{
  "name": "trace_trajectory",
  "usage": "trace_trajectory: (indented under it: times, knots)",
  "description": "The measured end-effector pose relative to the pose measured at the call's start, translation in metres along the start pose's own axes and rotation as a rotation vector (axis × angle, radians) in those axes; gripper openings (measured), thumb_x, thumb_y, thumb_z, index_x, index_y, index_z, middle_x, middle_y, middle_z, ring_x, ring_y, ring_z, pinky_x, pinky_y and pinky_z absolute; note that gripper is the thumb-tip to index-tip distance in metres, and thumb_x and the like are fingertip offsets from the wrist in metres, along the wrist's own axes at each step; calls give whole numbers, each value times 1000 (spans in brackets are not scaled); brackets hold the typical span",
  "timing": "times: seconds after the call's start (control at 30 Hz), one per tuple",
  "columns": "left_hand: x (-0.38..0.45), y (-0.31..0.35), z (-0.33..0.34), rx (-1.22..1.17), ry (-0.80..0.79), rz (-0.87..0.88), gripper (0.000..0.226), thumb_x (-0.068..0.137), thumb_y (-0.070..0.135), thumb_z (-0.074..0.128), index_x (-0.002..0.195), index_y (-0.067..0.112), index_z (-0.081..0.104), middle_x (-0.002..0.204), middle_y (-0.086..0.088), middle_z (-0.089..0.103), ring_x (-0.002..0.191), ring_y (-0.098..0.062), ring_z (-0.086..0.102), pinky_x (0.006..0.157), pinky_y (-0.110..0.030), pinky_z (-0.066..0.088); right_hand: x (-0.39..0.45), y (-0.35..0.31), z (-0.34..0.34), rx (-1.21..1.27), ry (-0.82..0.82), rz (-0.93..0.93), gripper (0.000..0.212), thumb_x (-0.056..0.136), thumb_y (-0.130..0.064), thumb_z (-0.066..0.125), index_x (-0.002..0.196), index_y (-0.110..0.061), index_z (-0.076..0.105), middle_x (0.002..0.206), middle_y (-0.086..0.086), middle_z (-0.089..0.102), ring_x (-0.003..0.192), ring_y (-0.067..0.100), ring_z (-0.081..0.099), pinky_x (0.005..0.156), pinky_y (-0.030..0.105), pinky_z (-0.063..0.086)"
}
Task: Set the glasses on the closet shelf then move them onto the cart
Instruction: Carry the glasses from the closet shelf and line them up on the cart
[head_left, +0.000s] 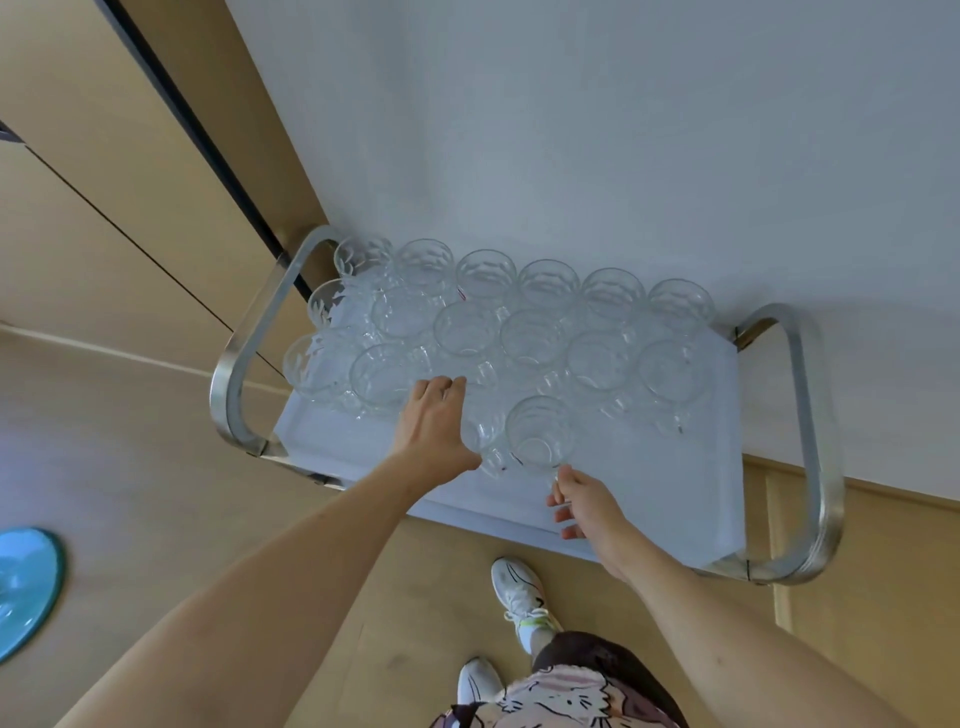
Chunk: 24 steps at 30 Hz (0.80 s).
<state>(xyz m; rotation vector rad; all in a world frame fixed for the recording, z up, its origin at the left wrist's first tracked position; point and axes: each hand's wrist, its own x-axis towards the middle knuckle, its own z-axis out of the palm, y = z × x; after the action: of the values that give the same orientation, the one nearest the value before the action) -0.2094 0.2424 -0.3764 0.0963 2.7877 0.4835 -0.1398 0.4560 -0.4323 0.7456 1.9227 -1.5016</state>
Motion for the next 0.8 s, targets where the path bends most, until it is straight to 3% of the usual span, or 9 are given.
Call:
trace_trajectory:
  times: [0.17,0.47,0.8]
  knots:
    - [13,-5,-6,3,-7,22,110,73,35,86,158,9,22,153,-7,37,142,-26,26,111,-31,36,7,-11,1,-31,-5,-20,46,108,-40,36,73,-13,49,90,9,60,77,21,52,67,34,48]
    - [24,-14,-14,197,62,51,109,76,59,78,158,12,24,153,-2,42,143,-25,30,119,-36,22,23,-24,8,-59,-28,-32,45,109,-40,33,78,-14,51,96,11,61,83,23,54,72,36,50]
    - [23,-14,-10,159,75,16,107,80,55,76,160,12,19,160,-4,33,151,-26,19,124,-37,12,30,-26,10,-6,-48,-33,37,109,-35,36,92,-16,63,100,5,61,84,20,57,67,31,50]
